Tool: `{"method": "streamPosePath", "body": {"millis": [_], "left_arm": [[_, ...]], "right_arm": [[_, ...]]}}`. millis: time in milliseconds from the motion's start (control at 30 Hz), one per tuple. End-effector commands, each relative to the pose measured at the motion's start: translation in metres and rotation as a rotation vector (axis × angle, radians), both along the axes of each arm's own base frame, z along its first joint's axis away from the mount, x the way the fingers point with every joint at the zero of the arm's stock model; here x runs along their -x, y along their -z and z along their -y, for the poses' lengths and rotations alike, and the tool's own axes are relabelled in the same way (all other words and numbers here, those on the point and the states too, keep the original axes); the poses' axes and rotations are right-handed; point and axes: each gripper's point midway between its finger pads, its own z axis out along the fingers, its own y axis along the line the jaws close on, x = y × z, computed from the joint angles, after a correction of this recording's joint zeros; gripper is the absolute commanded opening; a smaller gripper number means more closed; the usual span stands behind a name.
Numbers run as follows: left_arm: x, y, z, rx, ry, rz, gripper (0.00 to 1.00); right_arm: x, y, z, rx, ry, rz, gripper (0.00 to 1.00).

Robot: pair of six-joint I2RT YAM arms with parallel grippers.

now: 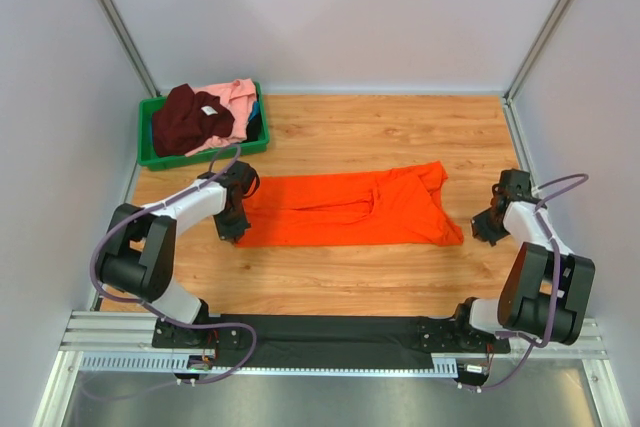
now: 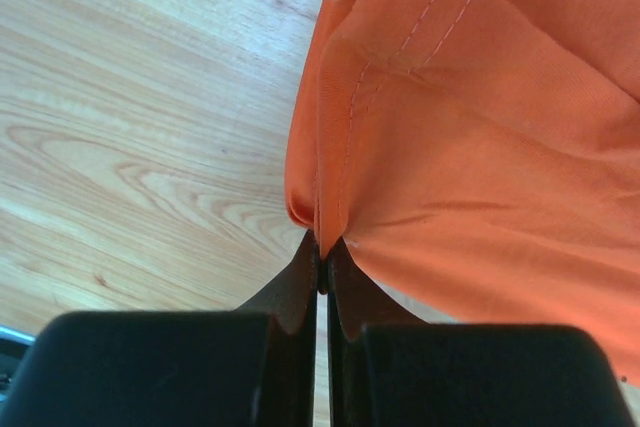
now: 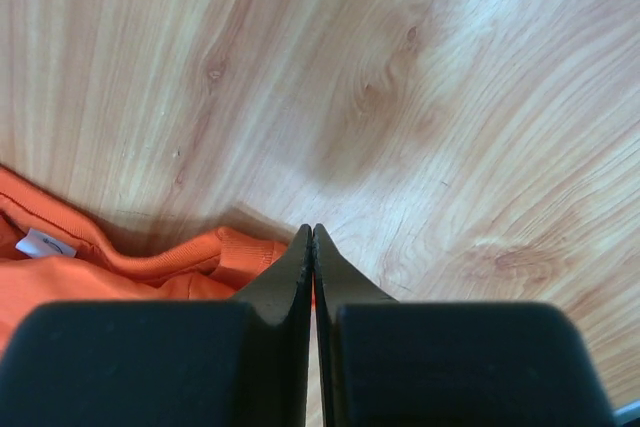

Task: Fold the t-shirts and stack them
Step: Fold the tshirt

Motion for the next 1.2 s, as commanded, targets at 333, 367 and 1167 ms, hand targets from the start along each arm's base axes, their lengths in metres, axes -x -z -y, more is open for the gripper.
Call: {"method": "streamPosePath", "body": {"millis": [333, 367, 1167], "left_arm": [[0.007, -0.007, -0.004, -0.025, 0.004, -0.029, 0.3], [0.006, -0.011, -0.004, -0.026, 0.002, -0.022, 0.34], [-0.096, -0.148, 0.279, 0.784, 0.747, 0.396, 0.5]], "right_arm": [[-0.024, -0.023, -0.033, -0.117, -0.279, 0.157, 0.07], [-0.034, -0.034, -0.035, -0.12, -0.314, 0.19, 0.11], [-0.181, -0.056, -0.12, -0.267, -0.916, 0.338, 0.33]]}}
